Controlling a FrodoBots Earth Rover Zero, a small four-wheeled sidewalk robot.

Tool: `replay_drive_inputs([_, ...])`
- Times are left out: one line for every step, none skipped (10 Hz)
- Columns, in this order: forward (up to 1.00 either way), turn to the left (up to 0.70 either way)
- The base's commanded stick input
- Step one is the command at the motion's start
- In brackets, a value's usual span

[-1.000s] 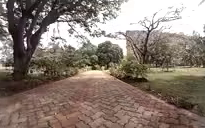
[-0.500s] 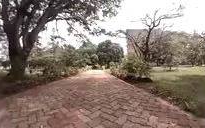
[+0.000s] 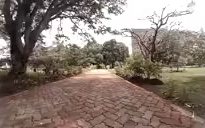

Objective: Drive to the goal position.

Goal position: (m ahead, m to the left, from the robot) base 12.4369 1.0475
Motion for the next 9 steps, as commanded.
replay_drive_inputs([0.7, 0.0])
replay_drive_inputs([0.7, 0.0])
replay_drive_inputs([0.7, 0.0])
replay_drive_inputs([0.7, 0.0])
replay_drive_inputs([0.7, 0.0])
replay_drive_inputs([0.7, 0.0])
replay_drive_inputs([0.7, 0.0])
replay_drive_inputs([0.7, 0.0])
replay_drive_inputs([0.7, 0.0])
